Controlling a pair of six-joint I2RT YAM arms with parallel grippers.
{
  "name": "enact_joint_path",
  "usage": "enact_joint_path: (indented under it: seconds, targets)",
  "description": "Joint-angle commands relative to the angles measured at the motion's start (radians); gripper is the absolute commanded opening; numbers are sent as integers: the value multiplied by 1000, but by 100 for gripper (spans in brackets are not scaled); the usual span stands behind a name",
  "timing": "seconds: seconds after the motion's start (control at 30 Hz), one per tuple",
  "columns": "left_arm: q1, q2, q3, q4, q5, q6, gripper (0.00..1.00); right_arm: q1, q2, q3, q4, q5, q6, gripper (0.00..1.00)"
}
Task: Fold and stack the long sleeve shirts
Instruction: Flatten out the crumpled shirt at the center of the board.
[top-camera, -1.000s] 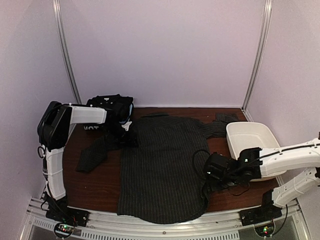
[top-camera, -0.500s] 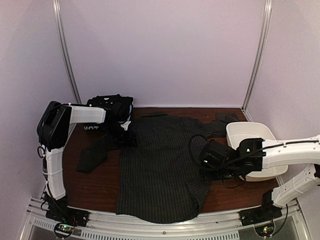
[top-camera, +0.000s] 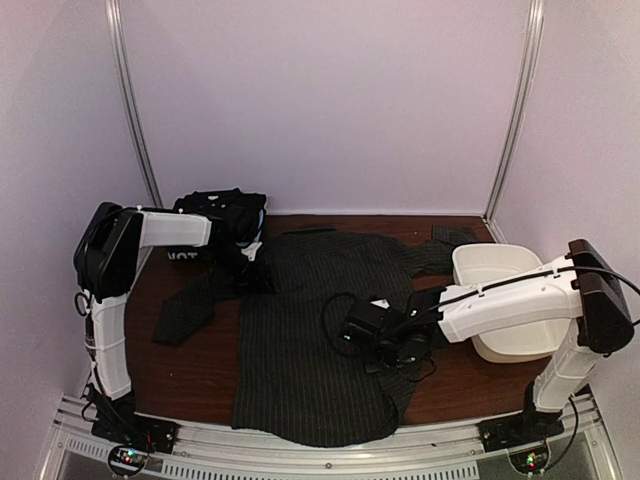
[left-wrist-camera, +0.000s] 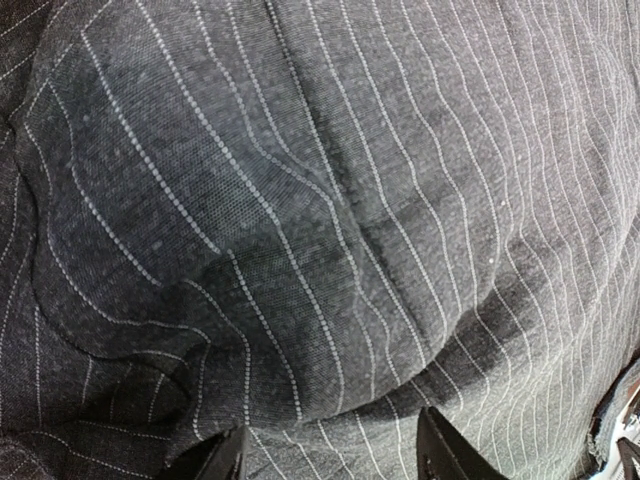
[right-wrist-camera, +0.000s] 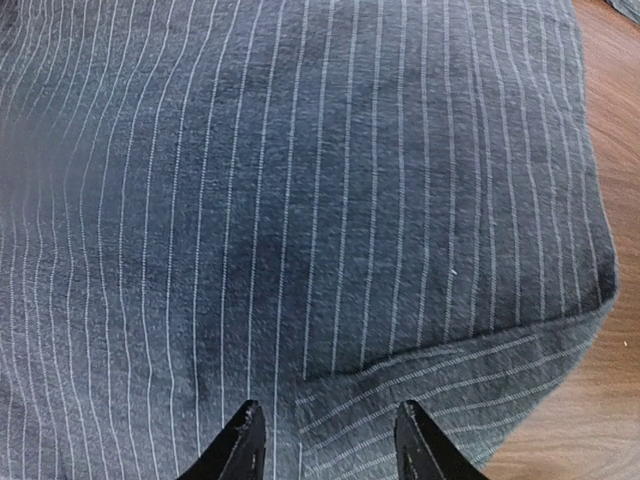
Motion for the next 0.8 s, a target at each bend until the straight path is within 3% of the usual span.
enact_joint_path:
  seconds: [0.0, 0.3, 0.5, 0.7, 0.77]
  targets:
    - [15, 60, -23, -36, -41, 20, 58, -1, 54, 38, 35, 22, -37, 46]
    - [17, 67, -18, -38, -39, 26, 58, -10, 140, 36, 66, 5, -42, 38]
    - [17, 69, -15, -38, -37, 27, 58, -10, 131, 15, 22, 31, -14, 24]
    - [18, 73, -3, -43, -37, 29, 58, -10, 84, -18, -13, 44, 7, 1]
    - [18, 74, 1, -46, -37, 29, 58, -10, 50, -38, -30, 54, 30, 0]
